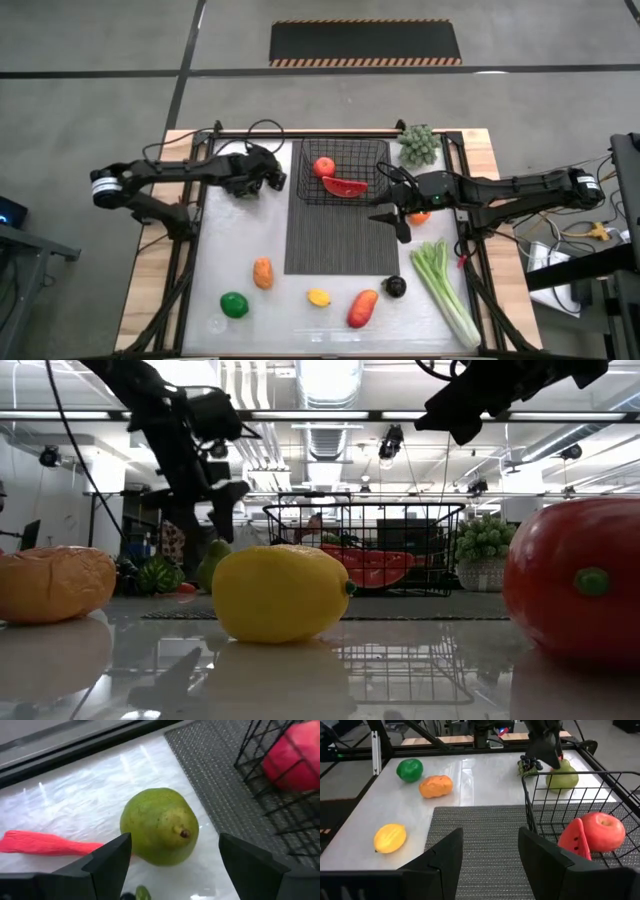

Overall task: Build produce basket
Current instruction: Put the pear into the wire basket

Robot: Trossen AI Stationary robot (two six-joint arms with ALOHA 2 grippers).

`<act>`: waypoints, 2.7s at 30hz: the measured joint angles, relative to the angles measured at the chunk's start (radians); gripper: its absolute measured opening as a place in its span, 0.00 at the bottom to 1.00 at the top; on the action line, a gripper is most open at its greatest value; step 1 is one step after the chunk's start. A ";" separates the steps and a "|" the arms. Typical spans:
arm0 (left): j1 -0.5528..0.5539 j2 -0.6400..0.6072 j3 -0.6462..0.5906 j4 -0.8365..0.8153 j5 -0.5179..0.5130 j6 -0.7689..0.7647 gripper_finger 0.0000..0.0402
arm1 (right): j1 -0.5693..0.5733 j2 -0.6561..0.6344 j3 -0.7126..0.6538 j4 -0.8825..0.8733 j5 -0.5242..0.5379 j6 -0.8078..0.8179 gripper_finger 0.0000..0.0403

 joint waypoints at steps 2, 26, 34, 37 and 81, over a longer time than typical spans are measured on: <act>0.001 0.034 0.000 0.018 -0.005 0.001 0.71 | 0.000 0.000 0.000 0.000 0.000 0.000 0.44; 0.001 0.097 0.015 0.059 -0.053 -0.007 0.26 | 0.000 0.000 -0.009 -0.003 0.005 0.018 0.44; -0.001 -0.032 0.080 -0.033 -0.051 0.064 0.27 | 0.000 -0.023 -0.002 -0.075 0.005 0.018 0.44; -0.001 -0.095 0.130 -0.054 0.014 0.102 0.28 | 0.003 -0.050 -0.006 -0.089 -0.002 0.018 0.44; -0.113 0.594 1.038 -0.157 0.427 0.344 0.28 | 0.058 -0.427 -0.360 0.217 -0.032 -0.136 0.19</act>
